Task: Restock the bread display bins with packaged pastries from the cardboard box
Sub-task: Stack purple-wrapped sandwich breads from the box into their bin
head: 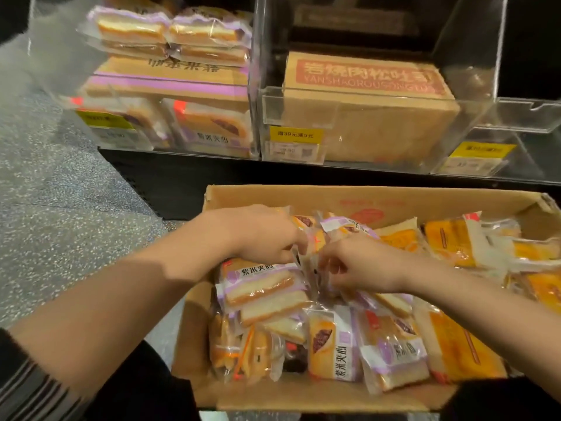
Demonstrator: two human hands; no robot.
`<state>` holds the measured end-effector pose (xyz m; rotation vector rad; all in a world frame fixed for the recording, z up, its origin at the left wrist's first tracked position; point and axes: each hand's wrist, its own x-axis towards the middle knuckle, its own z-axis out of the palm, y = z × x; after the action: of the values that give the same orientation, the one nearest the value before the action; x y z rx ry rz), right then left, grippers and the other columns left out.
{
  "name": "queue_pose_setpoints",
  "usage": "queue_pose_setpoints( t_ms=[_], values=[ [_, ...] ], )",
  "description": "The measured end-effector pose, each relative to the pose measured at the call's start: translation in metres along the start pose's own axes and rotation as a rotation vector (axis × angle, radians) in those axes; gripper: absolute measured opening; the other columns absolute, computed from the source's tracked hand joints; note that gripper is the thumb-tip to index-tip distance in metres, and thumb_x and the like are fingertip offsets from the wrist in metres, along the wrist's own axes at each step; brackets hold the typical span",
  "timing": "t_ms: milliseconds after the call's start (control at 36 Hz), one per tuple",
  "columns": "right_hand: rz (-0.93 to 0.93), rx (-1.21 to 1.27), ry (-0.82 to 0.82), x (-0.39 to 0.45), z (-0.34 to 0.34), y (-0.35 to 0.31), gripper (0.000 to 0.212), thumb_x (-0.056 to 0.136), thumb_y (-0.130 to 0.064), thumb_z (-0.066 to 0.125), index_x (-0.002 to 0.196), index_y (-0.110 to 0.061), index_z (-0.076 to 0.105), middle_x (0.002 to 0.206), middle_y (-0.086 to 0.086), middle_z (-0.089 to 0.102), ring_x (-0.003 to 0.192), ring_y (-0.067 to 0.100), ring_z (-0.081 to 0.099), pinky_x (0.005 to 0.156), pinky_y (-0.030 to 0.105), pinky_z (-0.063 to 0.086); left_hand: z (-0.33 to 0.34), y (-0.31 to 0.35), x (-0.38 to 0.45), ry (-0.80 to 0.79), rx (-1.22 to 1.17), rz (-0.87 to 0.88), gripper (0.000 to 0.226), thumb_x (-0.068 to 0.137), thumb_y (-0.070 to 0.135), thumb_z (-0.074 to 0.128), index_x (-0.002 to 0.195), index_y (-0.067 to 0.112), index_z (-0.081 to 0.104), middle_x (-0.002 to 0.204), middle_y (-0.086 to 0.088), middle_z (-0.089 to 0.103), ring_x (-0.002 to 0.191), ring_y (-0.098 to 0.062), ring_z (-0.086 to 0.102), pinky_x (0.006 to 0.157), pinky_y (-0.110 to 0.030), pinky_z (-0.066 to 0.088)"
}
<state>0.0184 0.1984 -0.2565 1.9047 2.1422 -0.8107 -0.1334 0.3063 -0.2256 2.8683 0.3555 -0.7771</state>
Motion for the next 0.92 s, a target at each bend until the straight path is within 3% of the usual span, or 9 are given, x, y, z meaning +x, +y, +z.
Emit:
queue_pose_setpoints(
  t_ms=[111, 278, 361, 472, 556, 611, 694, 806, 917],
  values=[
    [-0.044, -0.092, -0.1, 0.007, 0.006, -0.007, 0.013, 0.079, -0.02, 0.066, 0.088, -0.02, 0.056, 0.085, -0.001, 0.054, 0.095, 0.024, 0.056, 0.068, 0.033, 0.046, 0.009, -0.001, 0.001, -0.034, 0.002, 0.004, 0.032, 0.098, 0.036, 0.043, 0.129, 0.031, 0.052, 0.117, 0.001, 0.063, 0.102, -0.022, 0.058, 0.084, -0.036, 0.048],
    [-0.057, -0.19, -0.147, 0.018, 0.015, -0.004, 0.042, 0.073, -0.042, 0.077, 0.105, -0.018, 0.067, 0.107, 0.005, 0.059, 0.11, 0.025, 0.049, 0.084, 0.041, 0.049, 0.015, -0.003, 0.008, -0.045, 0.002, 0.031, 0.031, 0.098, 0.039, 0.043, 0.128, 0.034, 0.052, 0.113, 0.004, 0.063, 0.095, -0.017, 0.057, 0.082, -0.034, 0.048],
    [-0.062, -0.377, -0.196, 0.014, 0.023, -0.01, 0.06, 0.074, -0.064, 0.067, 0.11, -0.016, 0.069, 0.116, 0.007, 0.051, 0.118, 0.027, 0.038, 0.099, 0.038, 0.036, 0.013, 0.001, 0.011, -0.06, 0.009, 0.042, 0.032, 0.099, 0.04, 0.043, 0.129, 0.034, 0.051, 0.114, 0.005, 0.062, 0.1, -0.018, 0.057, 0.086, -0.036, 0.049],
    [-0.065, -0.491, -0.132, 0.007, 0.043, -0.023, 0.054, 0.079, -0.051, 0.067, 0.118, -0.015, 0.062, 0.13, 0.013, 0.044, 0.129, 0.032, 0.027, 0.114, 0.048, 0.016, 0.011, 0.01, 0.012, -0.062, -0.07, 0.079, 0.032, 0.098, 0.039, 0.045, 0.129, 0.033, 0.051, 0.111, 0.006, 0.064, 0.097, -0.014, 0.057, 0.083, -0.031, 0.047],
    [-0.061, -0.247, -0.071, 0.003, 0.035, -0.016, 0.027, 0.081, -0.037, 0.068, 0.1, -0.017, 0.069, 0.117, 0.007, 0.06, 0.121, 0.029, 0.04, 0.103, 0.038, 0.029, 0.015, 0.013, 0.013, -0.025, -0.239, 0.08, 0.043, 0.096, 0.041, 0.051, 0.136, 0.03, 0.042, 0.113, 0.009, 0.064, 0.094, -0.01, 0.058, 0.083, -0.029, 0.047],
    [-0.076, -0.056, -0.046, -0.003, 0.024, -0.007, 0.018, 0.081, -0.029, 0.07, 0.091, -0.014, 0.069, 0.097, 0.006, 0.068, 0.099, 0.024, 0.056, 0.082, 0.031, 0.041, 0.02, 0.011, 0.014, -0.001, -0.424, 0.066, 0.056, 0.092, 0.046, 0.055, 0.142, 0.031, 0.032, 0.111, 0.01, 0.066, 0.093, -0.006, 0.062, 0.085, -0.03, 0.049],
    [-0.094, 0.155, -0.053, -0.015, 0.015, -0.002, 0.008, 0.085, -0.019, 0.069, 0.084, -0.015, 0.062, 0.074, -0.003, 0.059, 0.066, 0.012, 0.05, 0.059, 0.025, 0.036, 0.019, 0.01, 0.013, 0.056, -0.651, 0.044, 0.076, 0.084, 0.058, 0.054, 0.148, 0.029, 0.024, 0.108, 0.01, 0.065, 0.094, -0.003, 0.063, 0.088, -0.027, 0.05],
    [-0.075, 0.447, 0.166, -0.021, 0.01, 0.007, 0.005, 0.091, -0.009, 0.06, 0.086, -0.01, 0.059, 0.077, -0.001, 0.058, 0.07, 0.011, 0.053, 0.066, 0.024, 0.043, 0.017, 0.013, 0.015, 0.116, -0.879, 0.006, 0.084, 0.073, 0.068, 0.051, 0.143, 0.025, 0.036, 0.109, 0.0, 0.067, 0.092, -0.004, 0.062, 0.082, -0.017, 0.046],
    [0.067, 1.021, 0.409, -0.031, -0.007, 0.016, 0.025, 0.096, -0.007, 0.053, 0.074, -0.016, 0.044, 0.067, 0.003, 0.05, 0.055, 0.007, 0.048, 0.05, 0.019, 0.045, 0.017, 0.018, 0.016, 0.128, -1.176, 0.005, 0.071, 0.076, 0.064, 0.062, 0.12, 0.008, 0.058, 0.106, -0.004, 0.066, 0.098, -0.014, 0.062, 0.089, -0.033, 0.048]
  ],
)
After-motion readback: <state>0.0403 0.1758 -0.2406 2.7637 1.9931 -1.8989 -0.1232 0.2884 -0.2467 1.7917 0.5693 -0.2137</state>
